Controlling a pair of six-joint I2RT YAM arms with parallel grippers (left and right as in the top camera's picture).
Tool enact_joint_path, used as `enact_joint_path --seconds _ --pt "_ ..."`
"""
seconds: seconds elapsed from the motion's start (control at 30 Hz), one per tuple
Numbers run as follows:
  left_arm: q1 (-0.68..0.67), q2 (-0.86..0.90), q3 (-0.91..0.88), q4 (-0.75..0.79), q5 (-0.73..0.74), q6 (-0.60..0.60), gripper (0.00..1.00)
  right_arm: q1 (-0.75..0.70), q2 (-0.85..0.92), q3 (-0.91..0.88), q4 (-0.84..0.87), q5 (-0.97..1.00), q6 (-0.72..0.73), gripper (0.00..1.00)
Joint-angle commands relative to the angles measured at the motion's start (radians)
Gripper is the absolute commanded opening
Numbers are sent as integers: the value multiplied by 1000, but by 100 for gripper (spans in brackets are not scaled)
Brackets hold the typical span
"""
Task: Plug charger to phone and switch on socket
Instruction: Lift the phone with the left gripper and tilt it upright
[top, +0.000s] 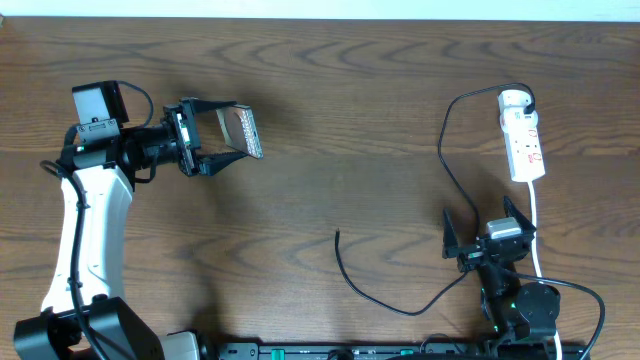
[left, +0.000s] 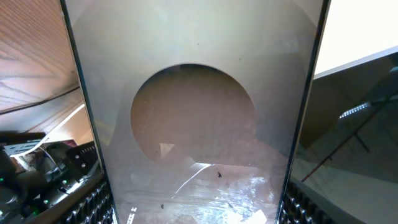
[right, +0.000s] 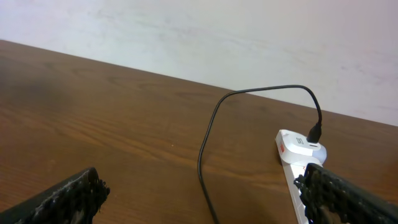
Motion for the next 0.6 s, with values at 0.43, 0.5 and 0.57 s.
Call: enact_joint_path --seconds 0.43,0.5,0.57 --pt "-10 -17 11 -7 -187 74 7 -6 -5 -1 -5 4 14 99" --pt "-20 -17 11 -19 -250 93 7 -6 -5 -1 -5 4 14 99" --pt "-31 -17 11 -40 -316 111 7 -6 -5 -1 -4 5 13 99"
